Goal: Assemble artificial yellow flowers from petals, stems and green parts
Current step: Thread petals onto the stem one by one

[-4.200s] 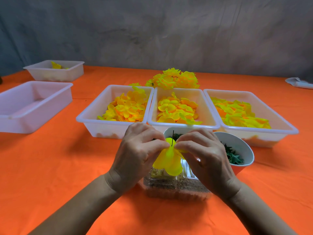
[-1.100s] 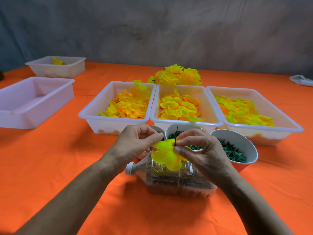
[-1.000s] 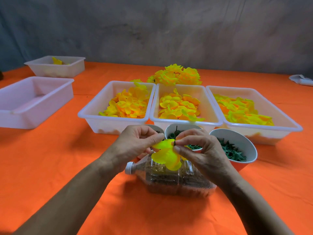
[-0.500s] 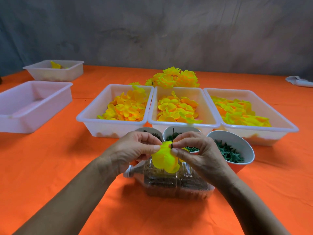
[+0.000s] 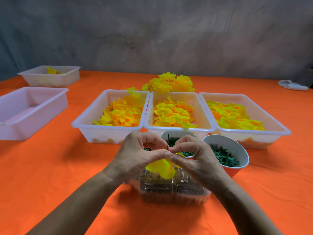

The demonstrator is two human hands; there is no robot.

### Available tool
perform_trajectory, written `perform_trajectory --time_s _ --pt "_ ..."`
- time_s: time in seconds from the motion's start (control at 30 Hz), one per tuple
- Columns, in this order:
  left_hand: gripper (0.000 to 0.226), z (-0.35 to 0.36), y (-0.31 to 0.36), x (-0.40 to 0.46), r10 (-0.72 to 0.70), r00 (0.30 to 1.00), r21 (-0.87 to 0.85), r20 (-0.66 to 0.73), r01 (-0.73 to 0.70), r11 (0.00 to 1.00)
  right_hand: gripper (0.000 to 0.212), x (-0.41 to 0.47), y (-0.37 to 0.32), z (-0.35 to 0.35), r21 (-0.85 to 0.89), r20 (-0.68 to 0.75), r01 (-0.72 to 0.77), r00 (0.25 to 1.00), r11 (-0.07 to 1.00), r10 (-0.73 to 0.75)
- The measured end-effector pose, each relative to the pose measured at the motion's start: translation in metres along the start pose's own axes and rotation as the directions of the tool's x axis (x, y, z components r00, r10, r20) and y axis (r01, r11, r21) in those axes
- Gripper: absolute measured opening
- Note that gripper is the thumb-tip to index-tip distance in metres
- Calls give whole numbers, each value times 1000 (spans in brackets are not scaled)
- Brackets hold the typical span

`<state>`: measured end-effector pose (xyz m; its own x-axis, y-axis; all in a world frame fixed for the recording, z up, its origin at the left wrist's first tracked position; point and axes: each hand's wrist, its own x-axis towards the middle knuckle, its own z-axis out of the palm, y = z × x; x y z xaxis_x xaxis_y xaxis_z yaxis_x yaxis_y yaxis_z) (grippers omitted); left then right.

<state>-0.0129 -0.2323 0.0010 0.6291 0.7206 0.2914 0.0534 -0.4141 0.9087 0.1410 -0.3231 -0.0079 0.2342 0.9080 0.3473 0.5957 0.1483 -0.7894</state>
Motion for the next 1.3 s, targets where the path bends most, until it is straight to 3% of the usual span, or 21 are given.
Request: perform_trajectory --time_s 0.27,0.53,0.77,1.03,1.3 --pt "14 4 -6 4 98 995 90 13 -98 991 13 0 -3 -4 94 68 -53 997 994 47" --pt "10 3 -10 6 121 992 113 34 -124 986 14 -1 -4 -5 148 14 -68 998 987 66" --pt "10 -3 -9 11 61 991 44 121 -67 997 14 -1 -3 -7 241 84 -135 990 961 118" --pt "10 -11 -2 12 15 974 50 227 -27 998 14 -4 -1 -12 241 56 -189 982 952 181" --pt "66 -12 0 12 -14 966 -21 256 20 1000 33 -3 6 -27 229 -114 -129 981 965 158"
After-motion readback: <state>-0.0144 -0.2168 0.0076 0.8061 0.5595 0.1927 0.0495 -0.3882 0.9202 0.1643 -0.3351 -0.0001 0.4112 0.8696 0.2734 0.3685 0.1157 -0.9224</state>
